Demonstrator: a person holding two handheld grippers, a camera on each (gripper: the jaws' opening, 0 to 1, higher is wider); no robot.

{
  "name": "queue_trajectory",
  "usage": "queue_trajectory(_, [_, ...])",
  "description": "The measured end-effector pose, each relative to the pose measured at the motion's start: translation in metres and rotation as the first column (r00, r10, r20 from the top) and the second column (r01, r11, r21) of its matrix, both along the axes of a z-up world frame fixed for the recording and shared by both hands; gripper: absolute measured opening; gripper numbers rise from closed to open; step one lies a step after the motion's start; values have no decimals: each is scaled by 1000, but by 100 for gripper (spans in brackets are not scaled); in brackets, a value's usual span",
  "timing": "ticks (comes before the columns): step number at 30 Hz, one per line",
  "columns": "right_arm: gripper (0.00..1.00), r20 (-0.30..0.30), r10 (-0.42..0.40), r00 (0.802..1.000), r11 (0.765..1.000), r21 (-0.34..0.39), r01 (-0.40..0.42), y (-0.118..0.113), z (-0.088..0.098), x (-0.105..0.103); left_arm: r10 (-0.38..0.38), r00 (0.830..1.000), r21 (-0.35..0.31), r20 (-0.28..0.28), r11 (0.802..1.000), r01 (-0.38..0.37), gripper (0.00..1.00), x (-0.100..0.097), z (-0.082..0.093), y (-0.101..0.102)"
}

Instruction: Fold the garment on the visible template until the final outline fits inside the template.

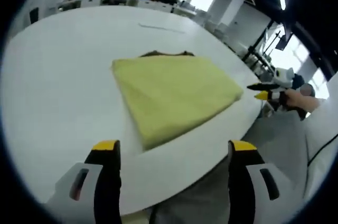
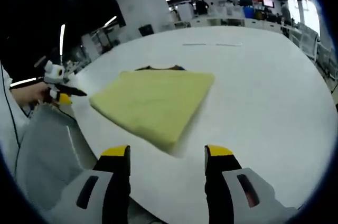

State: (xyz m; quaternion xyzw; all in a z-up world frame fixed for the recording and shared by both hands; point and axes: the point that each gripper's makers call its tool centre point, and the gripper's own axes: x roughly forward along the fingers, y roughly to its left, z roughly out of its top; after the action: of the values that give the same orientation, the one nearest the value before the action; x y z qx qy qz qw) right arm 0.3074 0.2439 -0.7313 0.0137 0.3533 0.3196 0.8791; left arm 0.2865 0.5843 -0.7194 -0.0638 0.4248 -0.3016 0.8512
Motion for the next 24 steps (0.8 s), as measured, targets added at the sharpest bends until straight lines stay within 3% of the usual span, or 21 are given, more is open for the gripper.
queue_trajectory(16, [41,-6,21,1000,1000,-6,-21,5,-12,8,-20,1000,15,-1,1000,20,71,2,-15,-4])
queue_trajectory(24, [34,0,30,1000,1000,-7,-30,6,-16,14,-35,999,38,21,999,34,58,7,-23,-5])
